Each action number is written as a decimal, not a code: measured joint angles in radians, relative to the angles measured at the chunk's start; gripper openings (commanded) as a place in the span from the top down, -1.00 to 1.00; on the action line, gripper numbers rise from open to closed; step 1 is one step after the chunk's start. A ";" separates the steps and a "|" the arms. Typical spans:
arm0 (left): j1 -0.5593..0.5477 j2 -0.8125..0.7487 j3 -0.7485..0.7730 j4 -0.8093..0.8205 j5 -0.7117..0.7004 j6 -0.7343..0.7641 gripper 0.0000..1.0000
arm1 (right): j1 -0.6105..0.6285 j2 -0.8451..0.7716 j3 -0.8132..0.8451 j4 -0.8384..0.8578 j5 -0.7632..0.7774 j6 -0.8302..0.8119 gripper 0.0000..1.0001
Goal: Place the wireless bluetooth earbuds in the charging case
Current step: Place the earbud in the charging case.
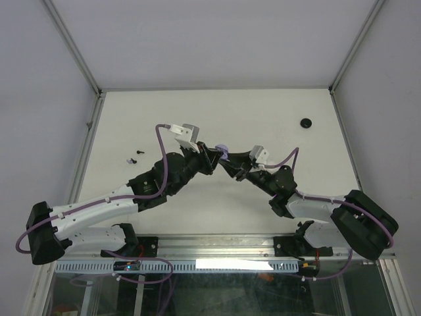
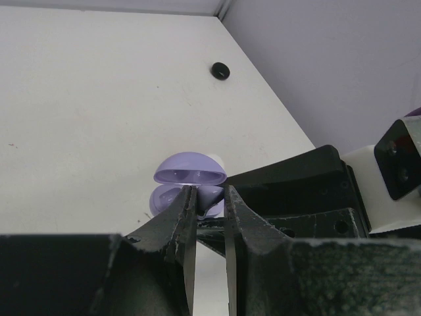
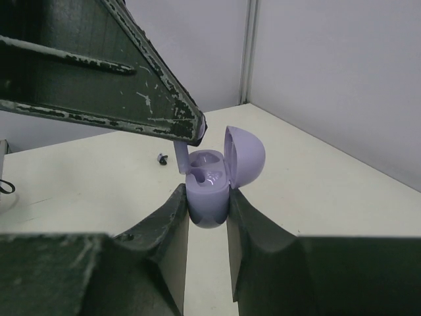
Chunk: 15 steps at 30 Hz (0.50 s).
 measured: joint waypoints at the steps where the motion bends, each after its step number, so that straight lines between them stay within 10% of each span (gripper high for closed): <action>1: 0.000 0.003 0.000 0.002 -0.006 0.005 0.84 | 0.000 0.000 0.000 0.001 0.002 0.000 1.00; 15: -0.012 0.020 -0.002 0.032 -0.021 0.066 0.84 | 0.003 0.000 -0.007 0.005 0.003 0.000 1.00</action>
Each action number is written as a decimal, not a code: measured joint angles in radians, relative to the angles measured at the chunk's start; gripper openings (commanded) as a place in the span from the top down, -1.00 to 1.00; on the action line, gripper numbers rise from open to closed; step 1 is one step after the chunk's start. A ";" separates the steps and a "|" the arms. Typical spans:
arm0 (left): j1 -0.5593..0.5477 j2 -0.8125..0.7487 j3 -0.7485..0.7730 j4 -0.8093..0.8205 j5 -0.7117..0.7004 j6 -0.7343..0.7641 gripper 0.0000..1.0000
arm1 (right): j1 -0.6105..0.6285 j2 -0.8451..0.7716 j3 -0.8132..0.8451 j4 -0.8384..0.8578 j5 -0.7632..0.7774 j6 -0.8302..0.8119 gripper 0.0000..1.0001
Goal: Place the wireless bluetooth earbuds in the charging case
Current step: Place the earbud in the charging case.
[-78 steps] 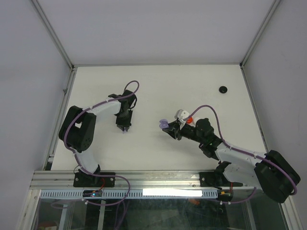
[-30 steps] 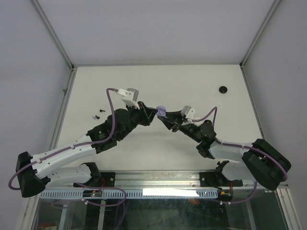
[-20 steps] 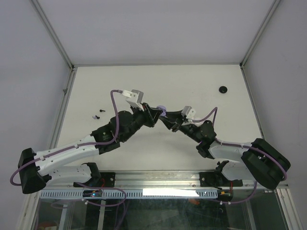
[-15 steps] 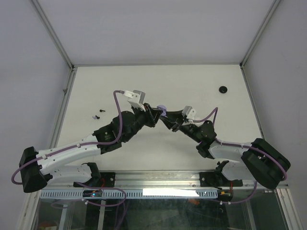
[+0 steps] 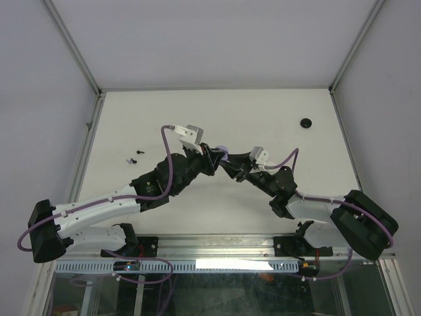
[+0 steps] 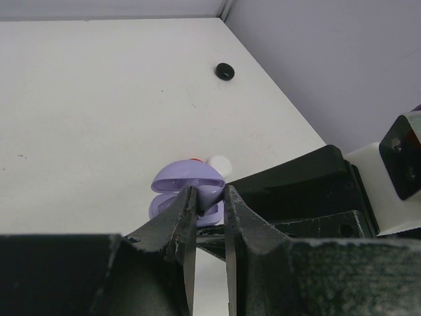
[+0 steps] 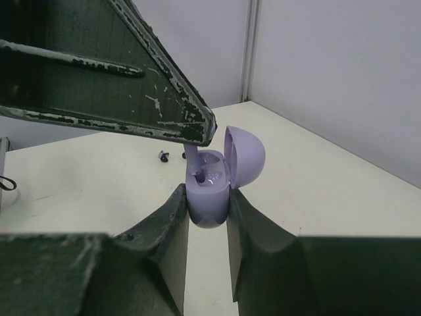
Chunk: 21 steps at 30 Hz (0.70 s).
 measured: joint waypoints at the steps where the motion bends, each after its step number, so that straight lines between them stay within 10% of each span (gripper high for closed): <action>1: -0.001 0.003 0.000 0.000 0.001 0.003 0.84 | 0.000 0.000 -0.003 0.000 0.000 0.000 1.00; 21: -0.058 0.043 0.027 -0.031 -0.105 0.088 0.84 | 0.001 -0.002 -0.010 -0.013 0.000 -0.003 1.00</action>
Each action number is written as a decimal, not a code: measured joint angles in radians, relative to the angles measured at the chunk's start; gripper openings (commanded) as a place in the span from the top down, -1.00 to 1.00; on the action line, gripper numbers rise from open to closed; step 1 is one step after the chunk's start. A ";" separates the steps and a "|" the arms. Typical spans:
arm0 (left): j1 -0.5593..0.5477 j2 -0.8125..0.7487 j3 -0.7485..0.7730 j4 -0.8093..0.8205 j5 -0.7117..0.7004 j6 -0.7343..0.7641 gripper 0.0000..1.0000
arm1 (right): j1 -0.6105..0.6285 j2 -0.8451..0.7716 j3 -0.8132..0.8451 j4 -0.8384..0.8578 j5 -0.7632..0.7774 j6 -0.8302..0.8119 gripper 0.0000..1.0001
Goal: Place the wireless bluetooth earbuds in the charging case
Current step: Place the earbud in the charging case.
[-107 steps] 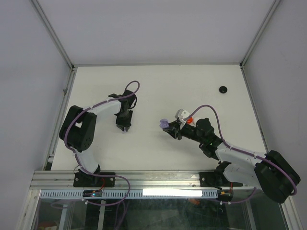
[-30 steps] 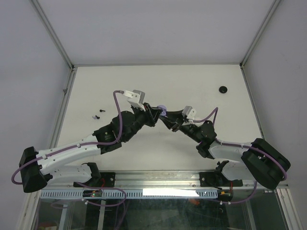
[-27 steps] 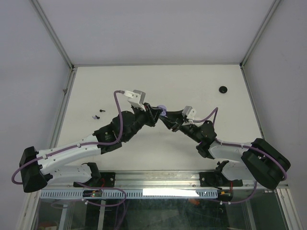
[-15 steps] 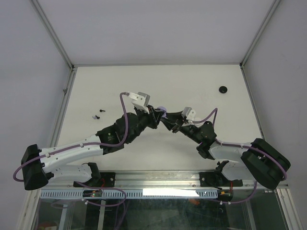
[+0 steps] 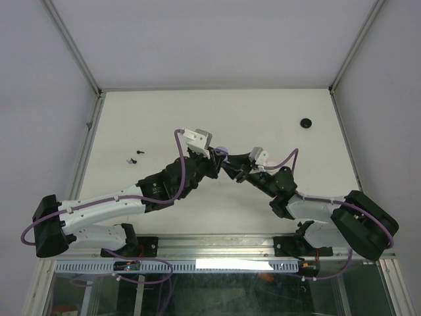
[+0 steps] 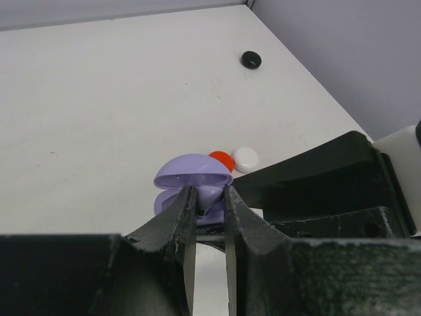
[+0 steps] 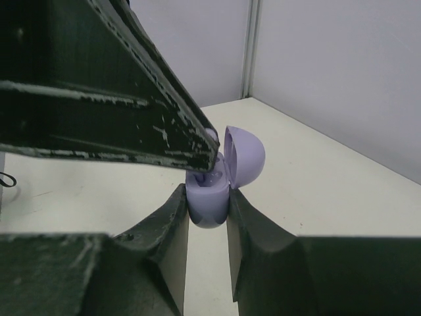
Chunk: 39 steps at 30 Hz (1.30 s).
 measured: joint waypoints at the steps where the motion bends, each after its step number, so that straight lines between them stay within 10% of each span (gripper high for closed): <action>1: -0.002 0.008 0.000 -0.001 -0.002 0.002 0.84 | 0.000 -0.002 0.000 0.002 0.000 0.000 1.00; 26: -0.009 0.025 0.079 -0.148 -0.022 -0.028 -0.30 | 0.000 -0.013 -0.016 0.006 0.017 -0.001 1.00; 39: 0.130 -0.028 0.188 -0.460 -0.069 -0.135 -0.48 | 0.000 -0.035 -0.078 0.006 0.063 -0.029 1.00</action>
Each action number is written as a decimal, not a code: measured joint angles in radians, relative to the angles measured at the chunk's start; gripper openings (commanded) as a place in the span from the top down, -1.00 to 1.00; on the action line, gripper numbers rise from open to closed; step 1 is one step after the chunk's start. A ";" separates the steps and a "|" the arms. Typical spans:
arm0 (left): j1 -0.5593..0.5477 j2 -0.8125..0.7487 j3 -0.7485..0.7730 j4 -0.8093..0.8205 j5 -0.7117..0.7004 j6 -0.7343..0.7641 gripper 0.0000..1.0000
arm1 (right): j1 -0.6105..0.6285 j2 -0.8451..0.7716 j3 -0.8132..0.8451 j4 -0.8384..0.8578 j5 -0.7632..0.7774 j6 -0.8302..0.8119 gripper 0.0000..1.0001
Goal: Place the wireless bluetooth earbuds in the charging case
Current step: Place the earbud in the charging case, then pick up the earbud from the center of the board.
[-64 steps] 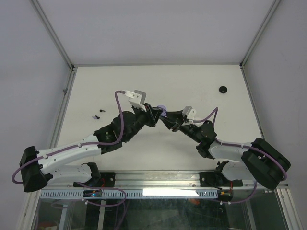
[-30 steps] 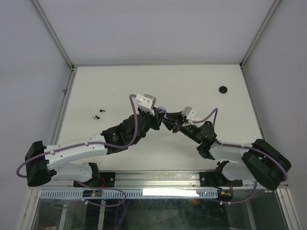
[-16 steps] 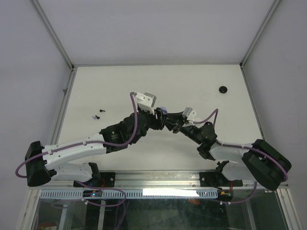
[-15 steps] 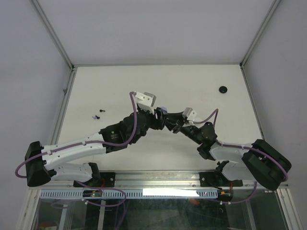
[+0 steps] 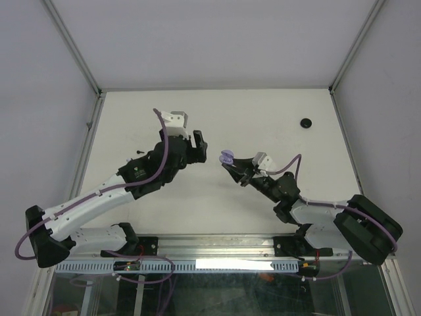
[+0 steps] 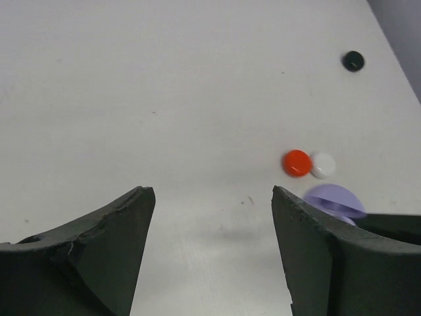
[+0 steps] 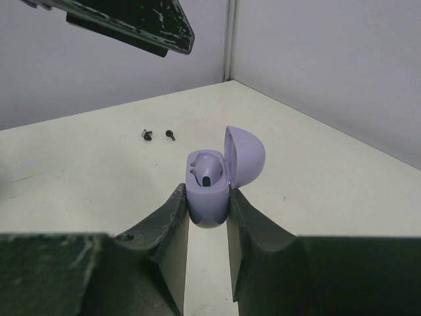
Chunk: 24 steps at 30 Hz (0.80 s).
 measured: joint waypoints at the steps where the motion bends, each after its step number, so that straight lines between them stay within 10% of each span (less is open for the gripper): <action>1: 0.040 -0.005 -0.004 -0.014 0.009 -0.008 -0.48 | 0.000 -0.010 -0.003 -0.007 0.002 -0.005 1.00; 24: 0.841 0.129 -0.114 -0.180 0.327 0.054 -0.51 | 0.000 -0.090 -0.087 -0.077 0.006 -0.079 1.00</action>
